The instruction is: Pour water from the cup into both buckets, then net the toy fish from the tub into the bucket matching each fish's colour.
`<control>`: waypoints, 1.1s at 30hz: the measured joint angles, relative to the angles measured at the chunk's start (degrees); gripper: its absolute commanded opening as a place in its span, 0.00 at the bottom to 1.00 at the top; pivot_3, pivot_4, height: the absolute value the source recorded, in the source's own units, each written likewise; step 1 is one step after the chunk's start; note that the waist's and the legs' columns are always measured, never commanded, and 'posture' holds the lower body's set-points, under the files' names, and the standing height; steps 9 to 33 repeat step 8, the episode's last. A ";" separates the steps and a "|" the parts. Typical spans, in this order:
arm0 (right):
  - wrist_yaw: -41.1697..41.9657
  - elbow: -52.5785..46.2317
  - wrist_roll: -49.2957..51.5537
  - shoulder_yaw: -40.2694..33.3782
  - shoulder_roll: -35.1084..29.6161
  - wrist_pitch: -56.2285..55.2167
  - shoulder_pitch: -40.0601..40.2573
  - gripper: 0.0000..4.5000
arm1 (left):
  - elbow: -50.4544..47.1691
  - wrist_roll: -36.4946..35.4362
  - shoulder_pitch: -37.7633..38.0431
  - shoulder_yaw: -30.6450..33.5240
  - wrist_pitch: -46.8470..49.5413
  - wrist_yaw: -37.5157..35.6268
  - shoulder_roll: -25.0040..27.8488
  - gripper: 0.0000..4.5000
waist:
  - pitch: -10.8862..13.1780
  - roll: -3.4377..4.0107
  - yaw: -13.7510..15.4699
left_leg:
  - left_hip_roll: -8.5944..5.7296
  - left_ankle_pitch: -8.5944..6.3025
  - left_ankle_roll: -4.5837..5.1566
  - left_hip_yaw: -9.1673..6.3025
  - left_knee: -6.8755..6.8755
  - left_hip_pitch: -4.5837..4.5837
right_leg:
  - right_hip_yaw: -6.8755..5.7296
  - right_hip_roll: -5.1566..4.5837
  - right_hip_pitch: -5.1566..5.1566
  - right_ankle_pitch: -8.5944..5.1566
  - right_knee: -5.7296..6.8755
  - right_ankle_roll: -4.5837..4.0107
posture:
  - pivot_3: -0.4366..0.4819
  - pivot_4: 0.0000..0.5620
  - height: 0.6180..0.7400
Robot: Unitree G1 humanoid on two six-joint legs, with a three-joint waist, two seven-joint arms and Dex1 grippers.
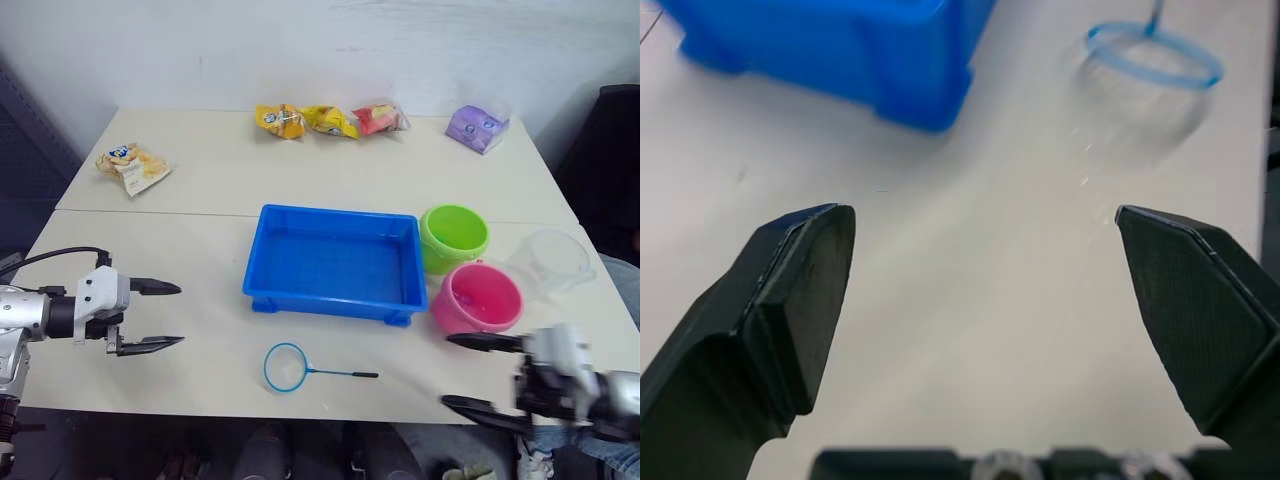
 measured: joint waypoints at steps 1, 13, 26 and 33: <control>1.31 2.05 0.14 -4.38 -0.01 -1.50 0.06 0.99 | 1.96 0.39 0.16 0.55 -0.46 0.90 0.00 1.00 | -0.07 -0.12 0.00 | 0.00 0.00 0.00 -0.01 0.00 0.00 | 0.00 0.00 0.00 0.00 -0.01 0.00 | 0.48 0.27 1.00; 5.19 9.75 -3.14 -11.20 0.32 -11.50 -1.86 0.99 | 1.64 0.58 2.46 0.55 0.43 4.96 -2.82 1.00 | -0.09 -0.15 -0.13 | 0.02 -0.01 -0.08 -0.01 -0.09 0.08 | 0.04 -0.01 -0.03 -0.01 0.03 -0.02 | 0.48 0.27 1.00; 5.19 9.75 -3.14 -11.20 0.32 -11.50 -1.86 0.99 | 1.64 0.58 2.46 0.55 0.43 4.96 -2.82 1.00 | -0.09 -0.15 -0.13 | 0.02 -0.01 -0.08 -0.01 -0.09 0.08 | 0.04 -0.01 -0.03 -0.01 0.03 -0.02 | 0.48 0.27 1.00; 5.19 9.75 -3.14 -11.20 0.32 -11.50 -1.86 0.99 | 1.64 0.58 2.46 0.55 0.43 4.96 -2.82 1.00 | -0.09 -0.15 -0.13 | 0.02 -0.01 -0.08 -0.01 -0.09 0.08 | 0.04 -0.01 -0.03 -0.01 0.03 -0.02 | 0.48 0.27 1.00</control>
